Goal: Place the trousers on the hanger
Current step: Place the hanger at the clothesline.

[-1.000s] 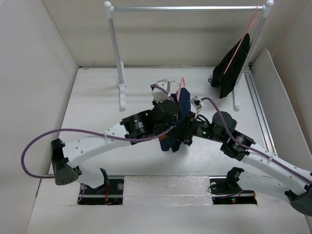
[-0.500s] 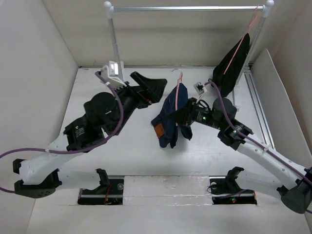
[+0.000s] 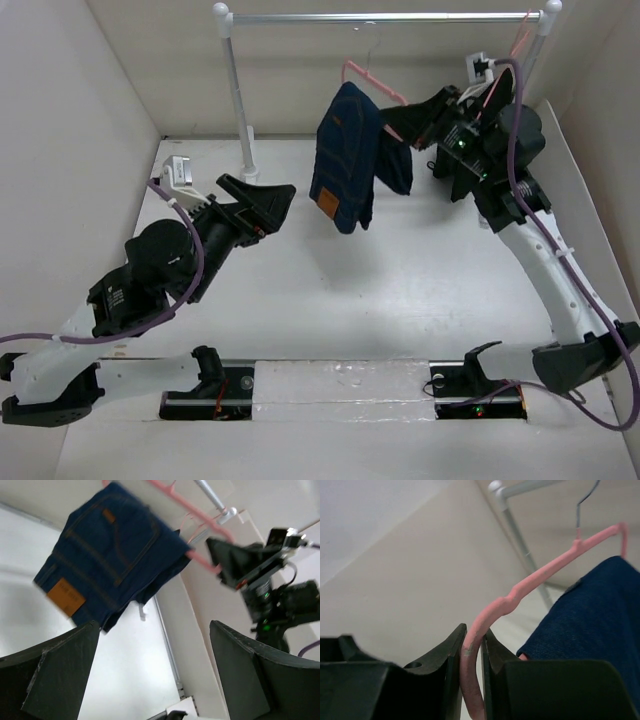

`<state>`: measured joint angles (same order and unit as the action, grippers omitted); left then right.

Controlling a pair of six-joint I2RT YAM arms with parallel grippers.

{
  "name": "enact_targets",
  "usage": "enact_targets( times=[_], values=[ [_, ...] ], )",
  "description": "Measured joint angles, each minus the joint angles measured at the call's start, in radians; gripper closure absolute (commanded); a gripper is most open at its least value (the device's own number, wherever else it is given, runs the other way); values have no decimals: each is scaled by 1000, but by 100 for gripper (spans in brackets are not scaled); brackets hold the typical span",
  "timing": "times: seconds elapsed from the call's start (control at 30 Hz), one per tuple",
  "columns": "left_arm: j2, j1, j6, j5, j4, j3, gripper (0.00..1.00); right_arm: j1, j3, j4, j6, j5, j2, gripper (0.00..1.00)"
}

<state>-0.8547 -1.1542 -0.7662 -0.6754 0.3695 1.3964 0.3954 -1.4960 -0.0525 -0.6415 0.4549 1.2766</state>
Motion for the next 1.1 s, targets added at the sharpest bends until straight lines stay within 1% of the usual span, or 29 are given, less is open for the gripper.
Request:
enact_targets(
  times=[0.13, 0.23, 0.37, 0.47, 0.6, 0.8, 0.97, 1.1],
  values=[
    [64, 0, -48, -3, 63, -69, 12, -73, -92, 15, 34, -13, 90, 100],
    [116, 0, -82, -7, 109, -116, 12, -105, -95, 25, 44, -26, 125, 100],
    [174, 0, -116, -13, 167, -144, 12, -129, -91, 64, 51, -59, 130, 100],
    [206, 0, -123, -20, 179, -145, 12, -133, -80, 87, 76, -105, 98, 100],
    [202, 0, -115, -22, 179, -145, 12, -133, -76, 121, 121, -157, 28, 100],
    [143, 0, -75, -13, 172, -145, 12, -148, -103, 179, 203, -236, -57, 100],
    [114, 0, -32, 6, 152, -145, 12, -190, -163, 230, 272, -320, -46, 100],
    [117, 0, -5, 13, 139, -145, 11, -206, -186, 241, 297, -367, 6, 100]
  ],
)
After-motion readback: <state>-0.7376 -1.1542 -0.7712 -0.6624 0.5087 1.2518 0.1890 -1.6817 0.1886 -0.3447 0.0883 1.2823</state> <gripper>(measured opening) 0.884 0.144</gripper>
